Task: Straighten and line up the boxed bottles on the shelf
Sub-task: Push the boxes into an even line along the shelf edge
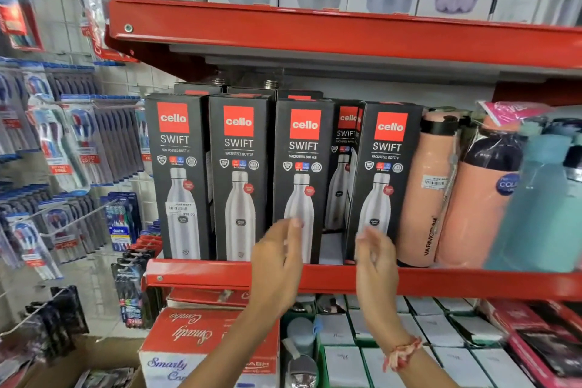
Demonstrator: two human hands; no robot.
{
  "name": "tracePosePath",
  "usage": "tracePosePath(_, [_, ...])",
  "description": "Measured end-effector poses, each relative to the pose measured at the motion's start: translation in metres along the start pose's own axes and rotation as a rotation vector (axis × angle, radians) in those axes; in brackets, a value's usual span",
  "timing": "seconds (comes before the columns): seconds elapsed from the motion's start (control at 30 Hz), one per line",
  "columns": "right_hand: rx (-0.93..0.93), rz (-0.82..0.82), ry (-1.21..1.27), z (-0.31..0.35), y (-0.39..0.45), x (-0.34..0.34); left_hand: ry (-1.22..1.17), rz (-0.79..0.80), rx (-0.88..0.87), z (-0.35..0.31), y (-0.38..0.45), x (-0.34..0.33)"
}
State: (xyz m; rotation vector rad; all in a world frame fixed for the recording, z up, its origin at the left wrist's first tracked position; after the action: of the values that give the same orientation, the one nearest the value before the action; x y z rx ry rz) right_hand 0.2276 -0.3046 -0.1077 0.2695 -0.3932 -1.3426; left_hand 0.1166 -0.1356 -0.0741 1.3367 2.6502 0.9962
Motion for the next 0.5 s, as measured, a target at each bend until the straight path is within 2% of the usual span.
tracePosePath(0.1, [-0.072, -0.094, -0.030, -0.016, 0.007, 0.032, -0.263, 0.305, 0.224, 0.014, 0.003, -0.070])
tracePosePath(0.17, [-0.162, -0.046, -0.022, -0.028, 0.013, 0.039, -0.266, 0.375, 0.262, 0.017, 0.006, -0.100])
tracePosePath(0.33, [-0.260, 0.153, 0.058, -0.043, 0.031, 0.037, -0.181, 0.377, 0.353, 0.026, 0.011, -0.130])
tracePosePath(0.5, [-0.266, 0.229, 0.039, -0.038, 0.028, 0.023, -0.136, 0.271, 0.306, 0.025, 0.008, -0.109])
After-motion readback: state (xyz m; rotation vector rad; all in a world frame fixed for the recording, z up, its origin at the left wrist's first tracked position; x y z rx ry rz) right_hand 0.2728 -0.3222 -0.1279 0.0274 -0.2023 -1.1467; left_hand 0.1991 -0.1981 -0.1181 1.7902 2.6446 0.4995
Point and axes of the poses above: each hand's wrist, its own y-axis towards the middle knuckle, its own x-axis out of the back of the hand, z = x × y, the point moved 10 cm from there along y, towards the middle knuckle, and after that the axes turned 9 degrees about z, right-handed, at the moved point
